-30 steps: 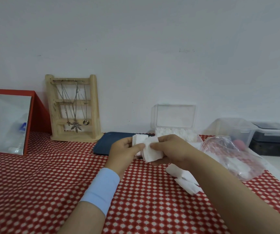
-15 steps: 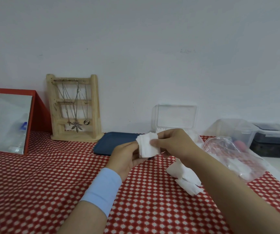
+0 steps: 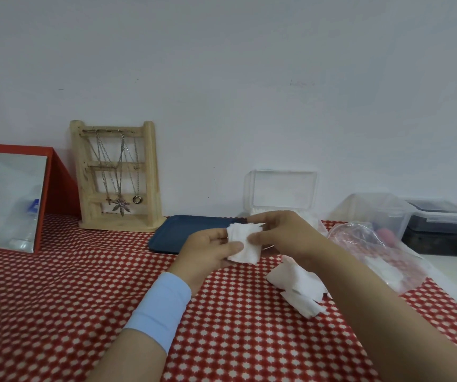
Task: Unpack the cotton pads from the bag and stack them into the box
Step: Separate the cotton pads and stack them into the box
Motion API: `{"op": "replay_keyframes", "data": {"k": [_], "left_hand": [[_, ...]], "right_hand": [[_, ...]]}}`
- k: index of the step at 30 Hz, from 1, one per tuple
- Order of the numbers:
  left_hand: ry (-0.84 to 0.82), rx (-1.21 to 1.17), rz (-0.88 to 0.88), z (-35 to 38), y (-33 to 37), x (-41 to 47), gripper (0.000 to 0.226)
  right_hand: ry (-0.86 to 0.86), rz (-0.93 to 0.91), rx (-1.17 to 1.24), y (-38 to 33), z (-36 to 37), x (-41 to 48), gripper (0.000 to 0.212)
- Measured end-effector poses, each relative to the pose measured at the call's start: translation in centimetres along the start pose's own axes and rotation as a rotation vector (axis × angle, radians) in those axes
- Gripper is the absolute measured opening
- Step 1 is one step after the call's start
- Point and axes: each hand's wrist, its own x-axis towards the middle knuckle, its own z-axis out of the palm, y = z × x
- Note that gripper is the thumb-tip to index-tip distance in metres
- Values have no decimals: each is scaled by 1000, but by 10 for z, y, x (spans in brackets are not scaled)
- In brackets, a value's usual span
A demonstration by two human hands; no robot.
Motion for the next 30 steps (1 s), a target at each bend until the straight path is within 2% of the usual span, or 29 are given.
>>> {"op": "replay_keyframes", "data": {"k": [4, 9, 12, 15, 17, 19, 22, 25, 27, 30], "left_hand": [[22, 89, 47, 1, 2, 0, 24], [-41, 129, 33, 8, 13, 3, 41], [-76, 362, 39, 13, 25, 11, 53], [-80, 430, 65, 21, 39, 24, 62], [-107, 454, 93, 29, 49, 37, 68], [-100, 492, 137, 38, 57, 51, 62], [-11, 603, 226, 49, 62, 79, 42], [-14, 795, 289, 63, 59, 105, 17], [-122, 942, 271, 75, 52, 118, 19], [-229, 1093, 194, 91, 40, 133, 37]], "right_hand": [[-51, 4, -68, -2, -6, -1, 23], [-26, -7, -88, -4, -18, -2, 17], [-35, 8, -45, -7, -29, 0, 18], [-119, 30, -152, -16, -45, 7, 21], [-99, 30, -208, -25, -61, 14, 20], [19, 24, -203, -34, -79, 23, 18], [223, 19, -296, -39, -104, 37, 18], [254, 55, -496, -31, -119, 49, 17], [228, 104, -638, -24, -124, 56, 25], [194, 128, -813, -15, -127, 64, 21]]}}
